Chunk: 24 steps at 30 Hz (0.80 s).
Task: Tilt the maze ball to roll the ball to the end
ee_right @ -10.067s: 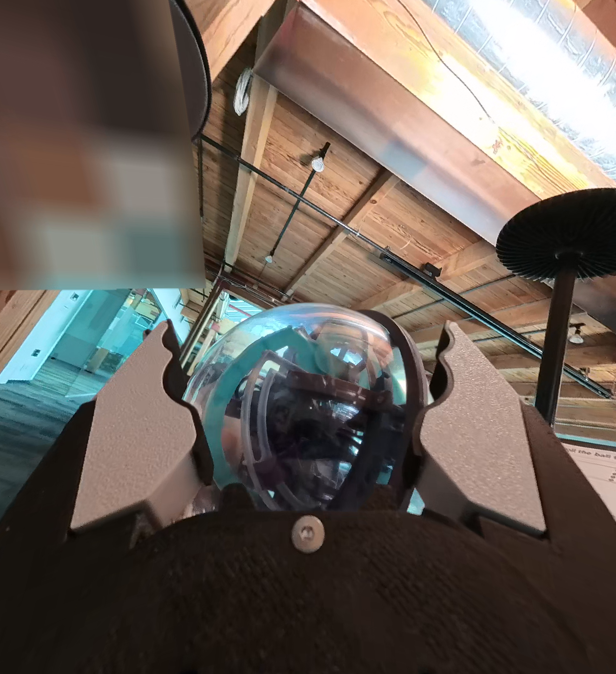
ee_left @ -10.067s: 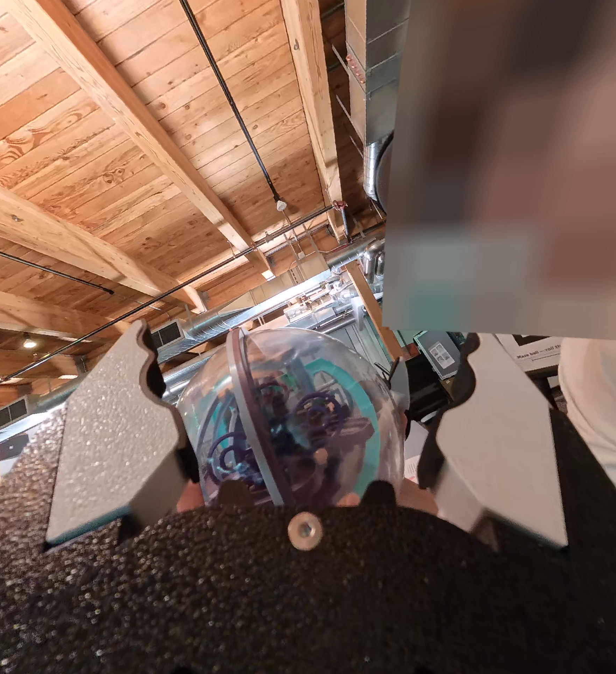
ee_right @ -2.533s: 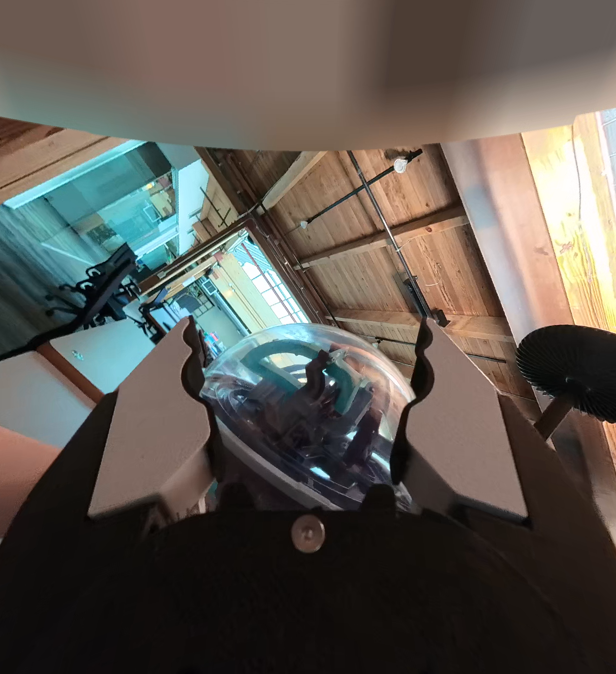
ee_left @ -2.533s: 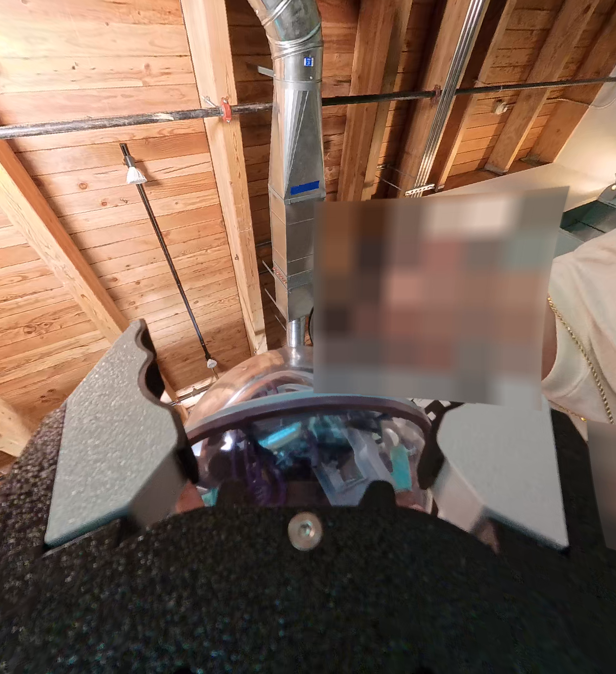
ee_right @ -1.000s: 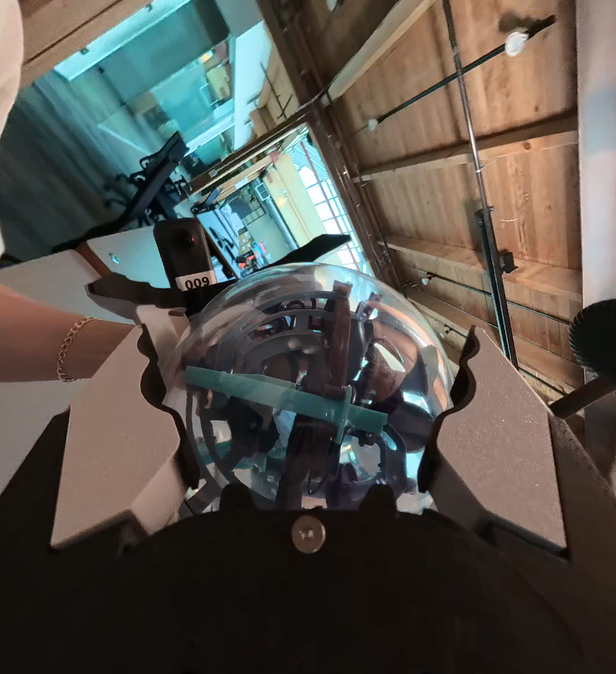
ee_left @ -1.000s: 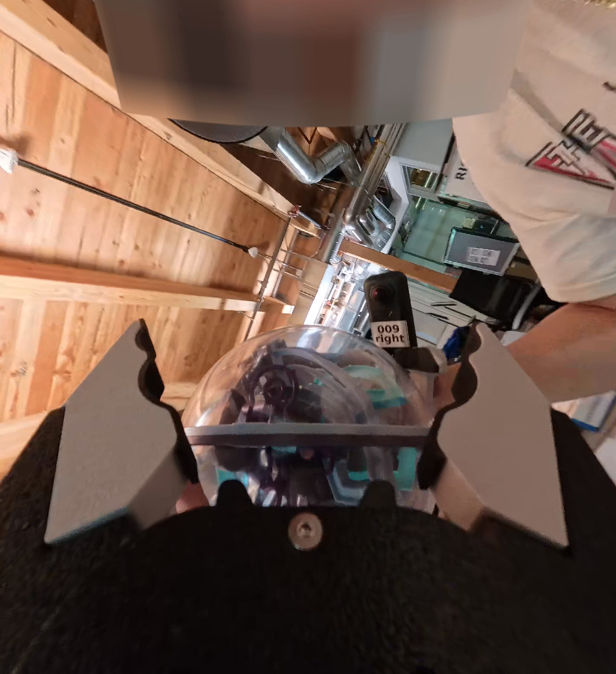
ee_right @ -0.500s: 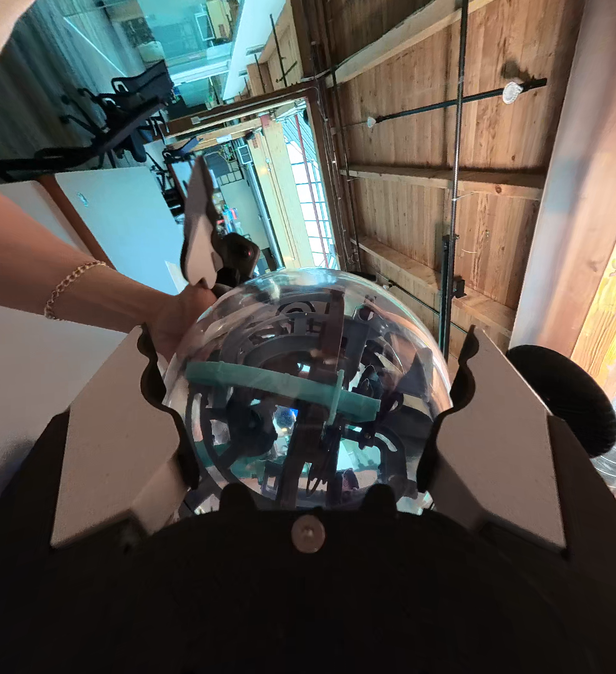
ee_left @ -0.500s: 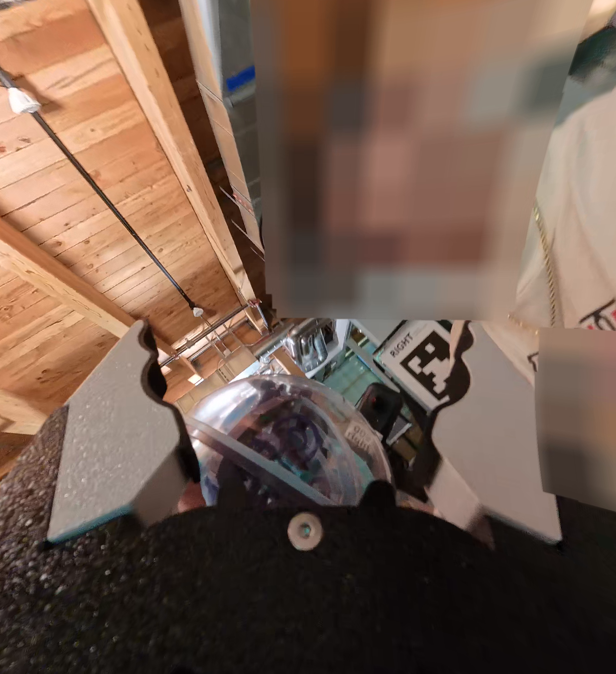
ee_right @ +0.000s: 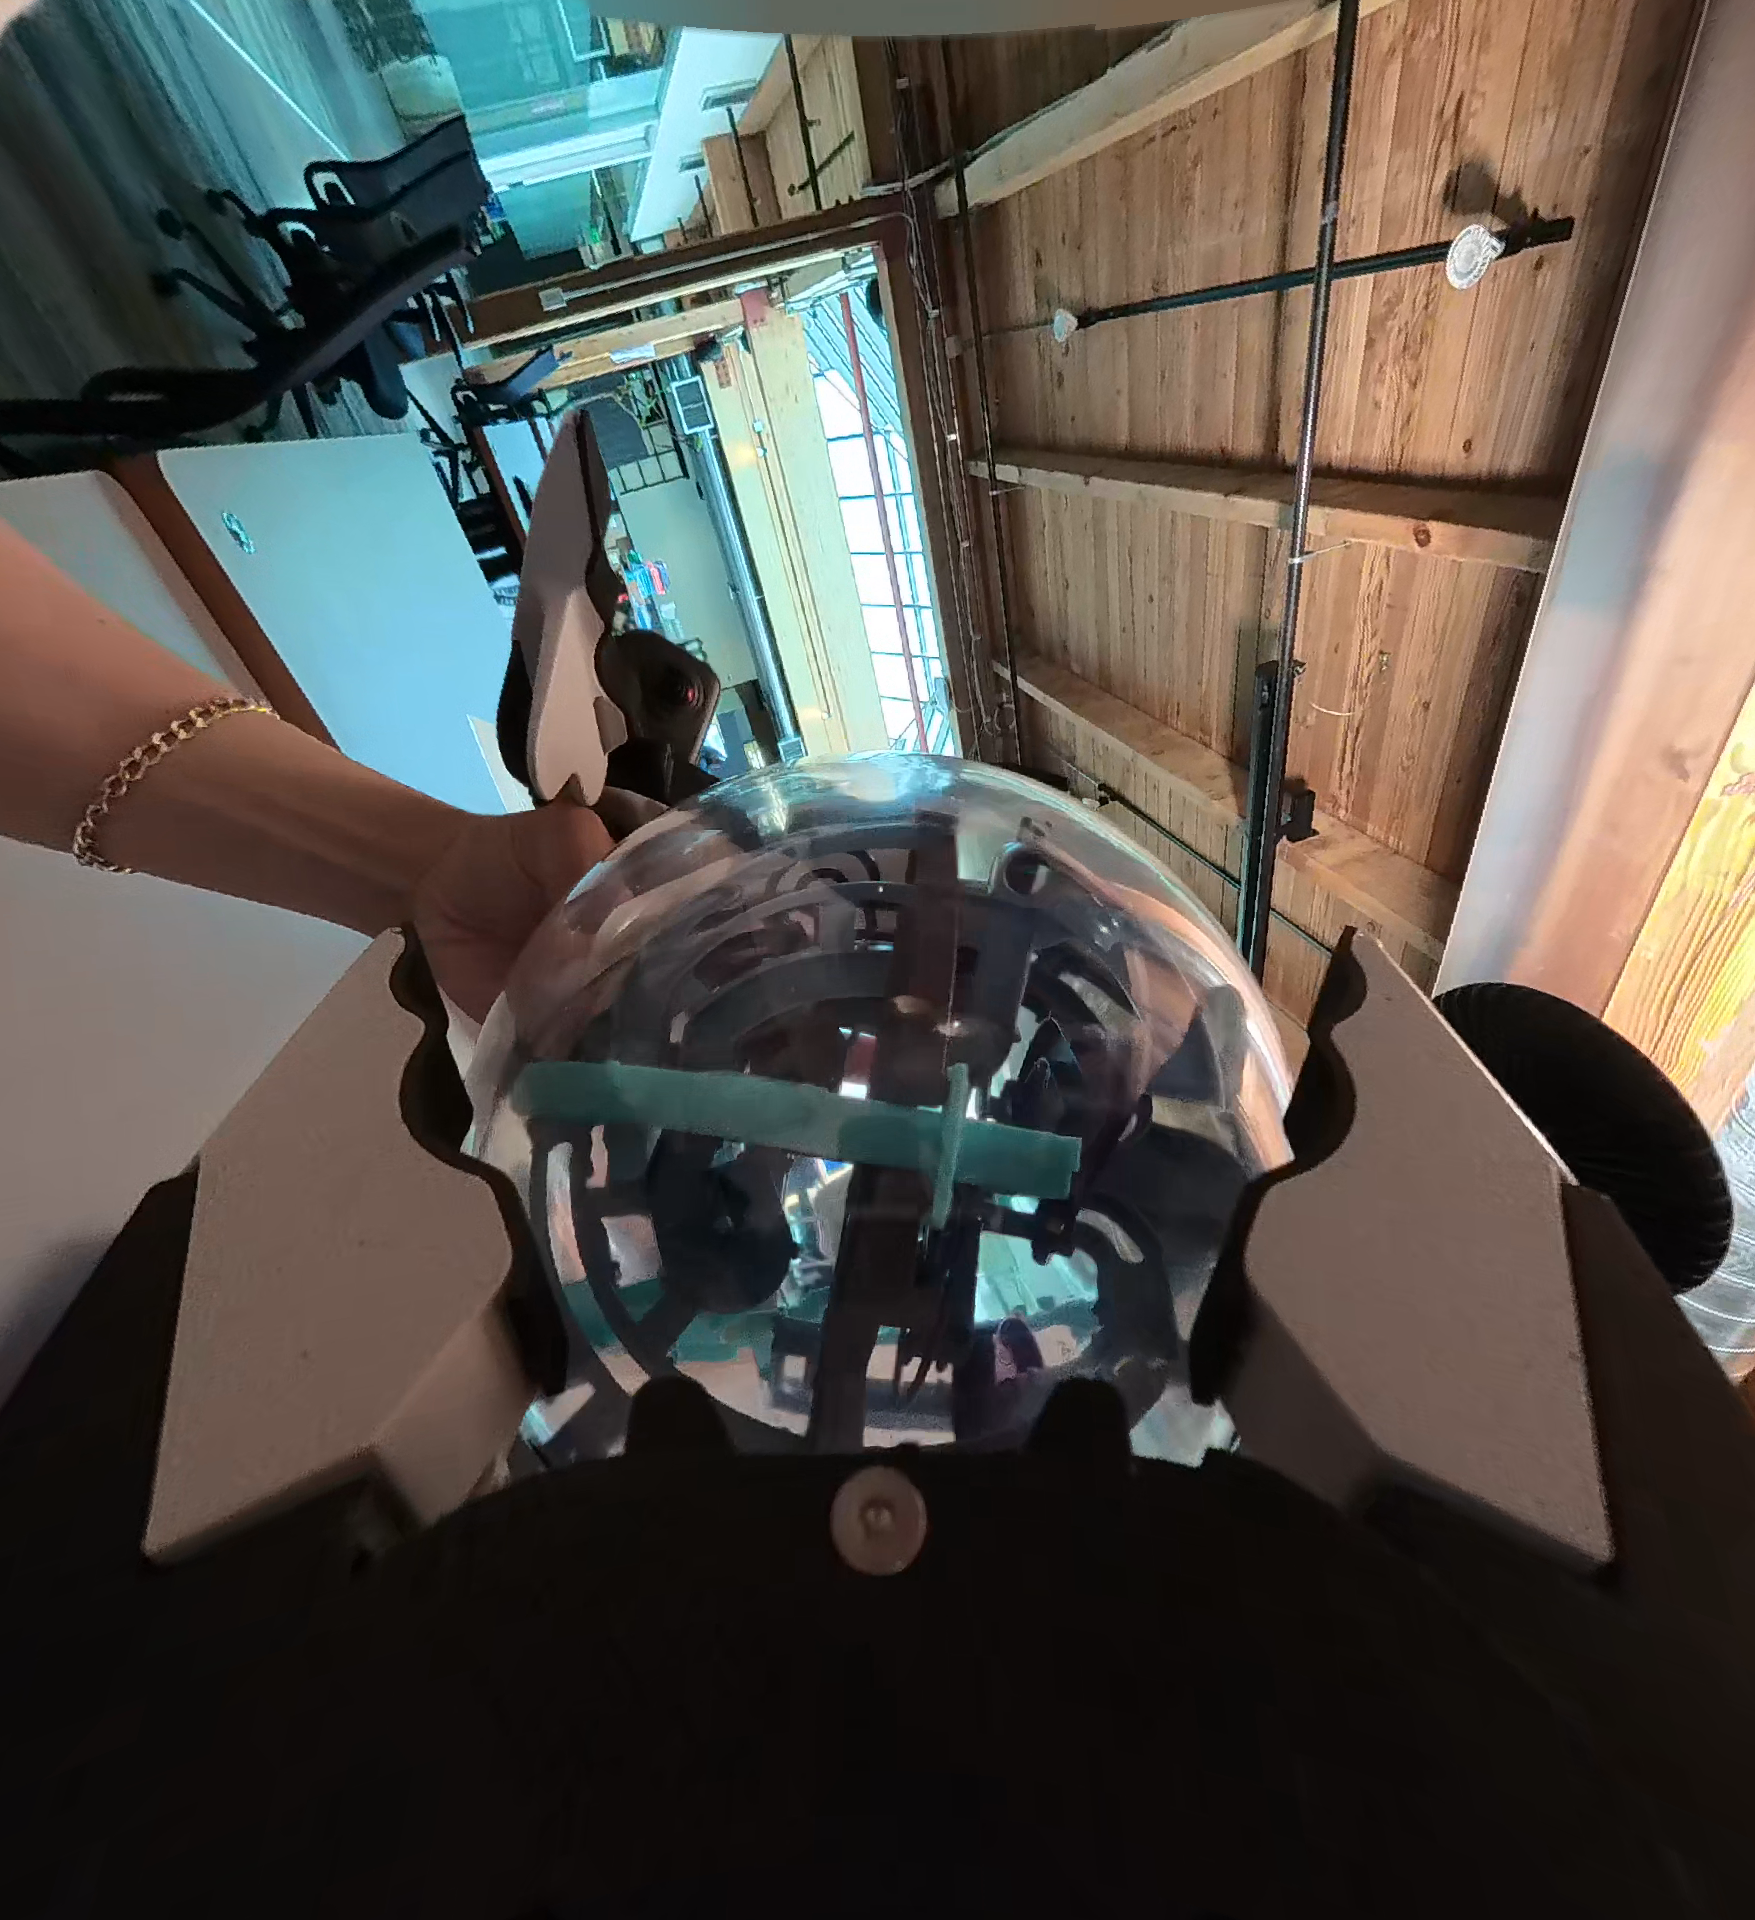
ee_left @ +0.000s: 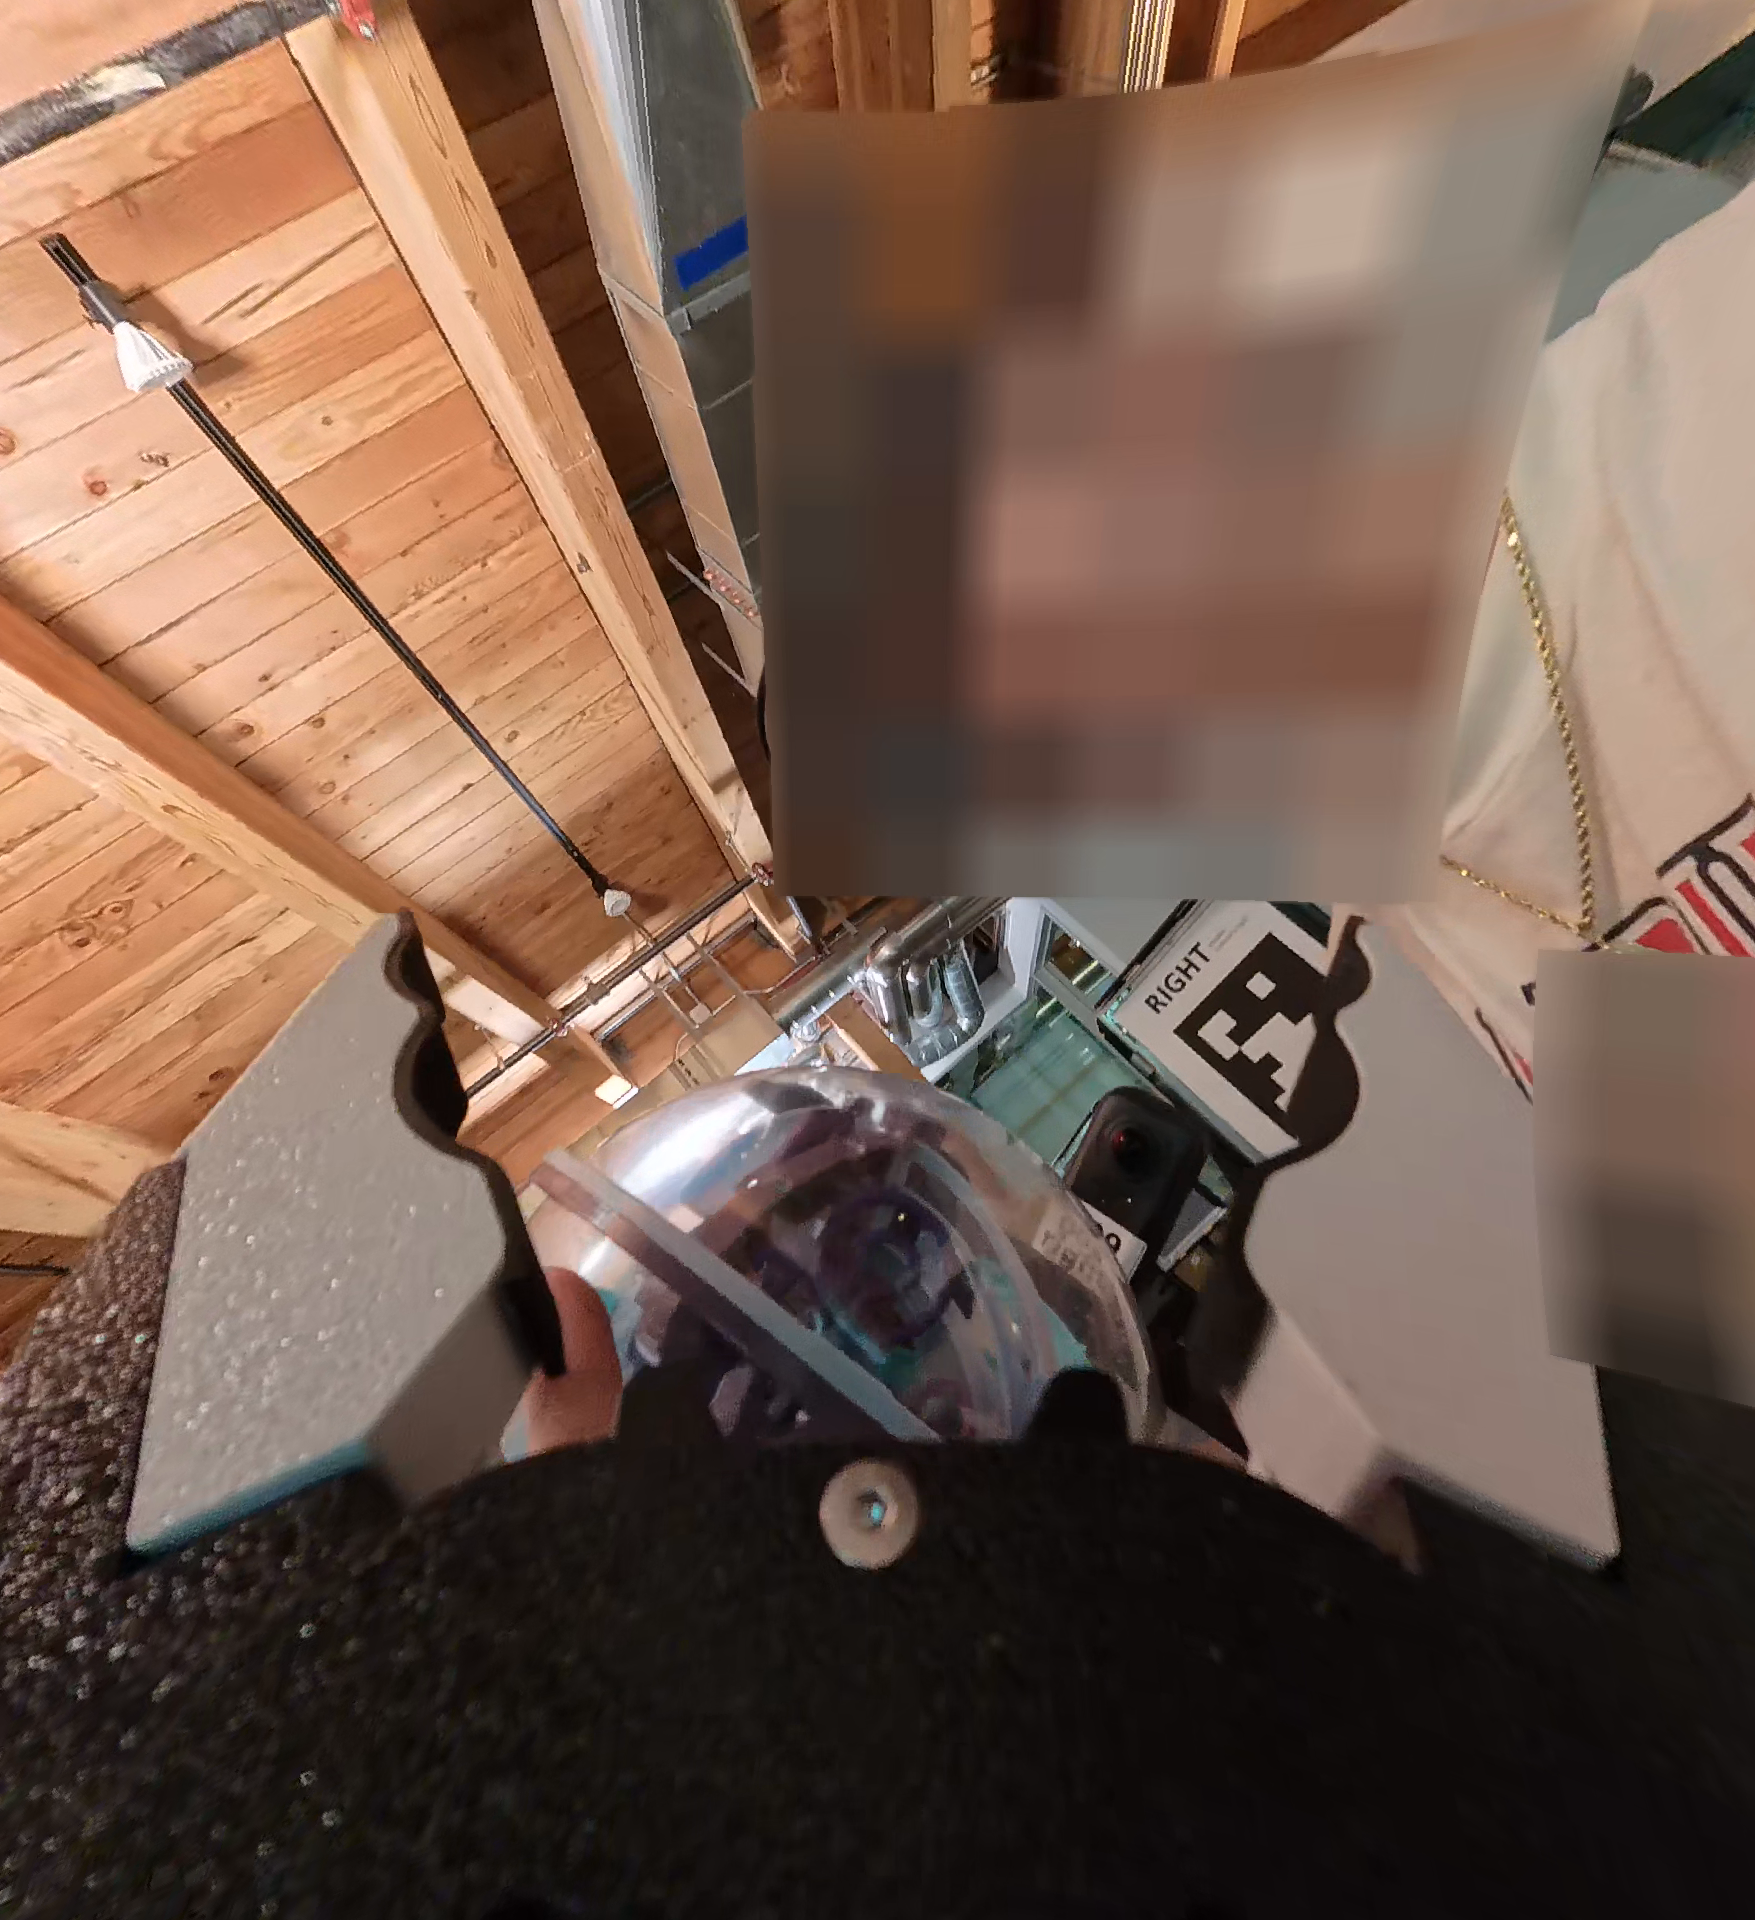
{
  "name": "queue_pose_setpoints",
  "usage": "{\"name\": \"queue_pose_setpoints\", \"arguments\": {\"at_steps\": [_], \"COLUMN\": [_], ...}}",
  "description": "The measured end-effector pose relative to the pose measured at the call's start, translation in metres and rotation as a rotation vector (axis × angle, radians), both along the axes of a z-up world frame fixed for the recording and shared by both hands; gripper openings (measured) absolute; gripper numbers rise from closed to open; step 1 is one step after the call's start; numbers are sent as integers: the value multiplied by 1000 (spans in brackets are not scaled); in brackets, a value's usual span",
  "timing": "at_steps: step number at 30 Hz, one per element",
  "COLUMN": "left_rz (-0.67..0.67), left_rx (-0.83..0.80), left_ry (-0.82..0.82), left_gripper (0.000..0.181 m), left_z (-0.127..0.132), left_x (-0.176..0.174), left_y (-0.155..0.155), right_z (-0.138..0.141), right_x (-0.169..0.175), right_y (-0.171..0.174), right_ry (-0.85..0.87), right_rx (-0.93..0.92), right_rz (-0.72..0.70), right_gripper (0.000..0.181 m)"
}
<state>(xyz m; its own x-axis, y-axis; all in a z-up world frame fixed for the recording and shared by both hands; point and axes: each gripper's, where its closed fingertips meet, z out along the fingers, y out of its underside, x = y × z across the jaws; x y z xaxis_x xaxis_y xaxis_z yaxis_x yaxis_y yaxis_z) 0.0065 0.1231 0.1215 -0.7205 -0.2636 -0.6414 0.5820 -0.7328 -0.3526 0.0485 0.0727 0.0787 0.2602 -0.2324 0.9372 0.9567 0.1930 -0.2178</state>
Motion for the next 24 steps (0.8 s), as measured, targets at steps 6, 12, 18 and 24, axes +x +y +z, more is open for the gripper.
{"name": "queue_pose_setpoints", "arguments": {"at_steps": [6, 12, 18, 24], "left_rz": [14, 28, 100, 325], "left_rx": [16, 12, 27, 88], "left_ry": [-45, -70, -83, -175], "left_gripper": [158, 158, 157, 157], "left_z": [6, 8, 6, -4], "left_x": [-8, -16, -17, -19], "left_y": [-1, 1, -5, -33], "right_z": [5, 16, 29, 40], "right_x": [-5, -24, -29, -27], "right_y": [0, -6, -14, -37], "right_ry": [-41, -14, 125, 290], "right_rx": [24, 97, 192, 321], "right_rz": [-47, 51, 157, 299], "right_gripper": [158, 152, 146, 127]}}
